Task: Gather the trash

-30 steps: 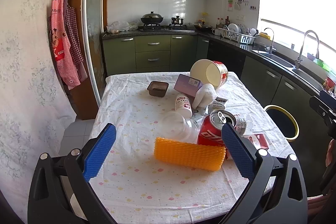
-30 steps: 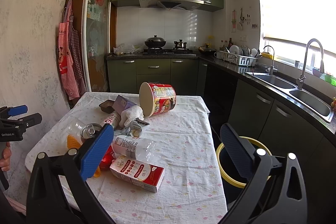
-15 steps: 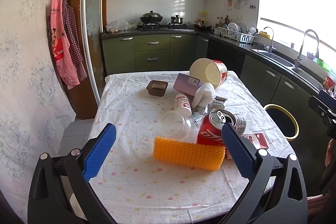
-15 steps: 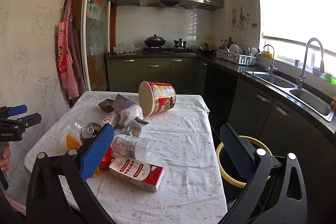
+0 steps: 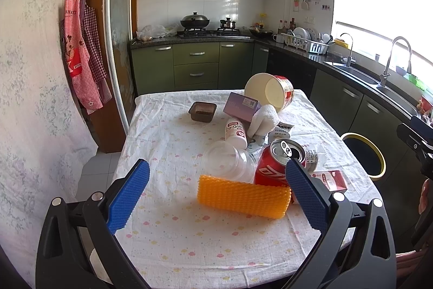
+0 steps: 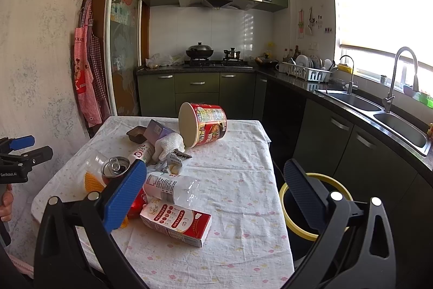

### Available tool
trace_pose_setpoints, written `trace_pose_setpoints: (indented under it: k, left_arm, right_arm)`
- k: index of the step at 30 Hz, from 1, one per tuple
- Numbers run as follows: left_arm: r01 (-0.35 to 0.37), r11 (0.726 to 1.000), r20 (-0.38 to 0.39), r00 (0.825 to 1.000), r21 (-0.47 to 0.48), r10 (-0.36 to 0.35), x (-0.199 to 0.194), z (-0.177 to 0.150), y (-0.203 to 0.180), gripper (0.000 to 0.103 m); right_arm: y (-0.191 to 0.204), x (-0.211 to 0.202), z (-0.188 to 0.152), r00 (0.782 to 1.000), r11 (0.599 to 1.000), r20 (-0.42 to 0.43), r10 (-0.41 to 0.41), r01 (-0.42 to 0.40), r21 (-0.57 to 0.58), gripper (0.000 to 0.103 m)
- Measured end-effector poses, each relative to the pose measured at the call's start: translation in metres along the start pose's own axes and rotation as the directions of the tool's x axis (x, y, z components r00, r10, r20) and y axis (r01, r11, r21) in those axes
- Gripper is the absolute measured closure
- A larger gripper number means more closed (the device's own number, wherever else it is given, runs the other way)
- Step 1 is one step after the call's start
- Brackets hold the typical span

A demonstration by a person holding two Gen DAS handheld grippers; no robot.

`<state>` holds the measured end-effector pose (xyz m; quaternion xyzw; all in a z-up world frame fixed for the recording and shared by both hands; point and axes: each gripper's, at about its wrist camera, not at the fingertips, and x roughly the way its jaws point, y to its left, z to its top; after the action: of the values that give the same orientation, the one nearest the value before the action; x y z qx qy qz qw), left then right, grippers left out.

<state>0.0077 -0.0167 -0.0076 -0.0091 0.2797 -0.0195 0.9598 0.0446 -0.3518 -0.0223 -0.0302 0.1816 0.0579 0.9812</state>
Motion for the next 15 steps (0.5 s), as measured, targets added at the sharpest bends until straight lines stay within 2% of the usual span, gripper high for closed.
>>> trace_pose_setpoints:
  k: [13, 15]
  left_arm:
    - [-0.002, 1.000, -0.034, 0.999, 0.002, 0.002, 0.014, 0.001, 0.003, 0.004]
    - [0.001, 1.000, -0.041, 0.999, 0.003, -0.001, 0.019, 0.003, 0.004, 0.004]
  right_arm:
    - [0.004, 0.017, -0.019, 1.000, 1.000, -0.021, -0.001, 0.001, -0.003, 0.006]
    - [0.007, 0.025, -0.006, 1.000, 1.000, -0.029, -0.012, 0.011, -0.024, 0.006]
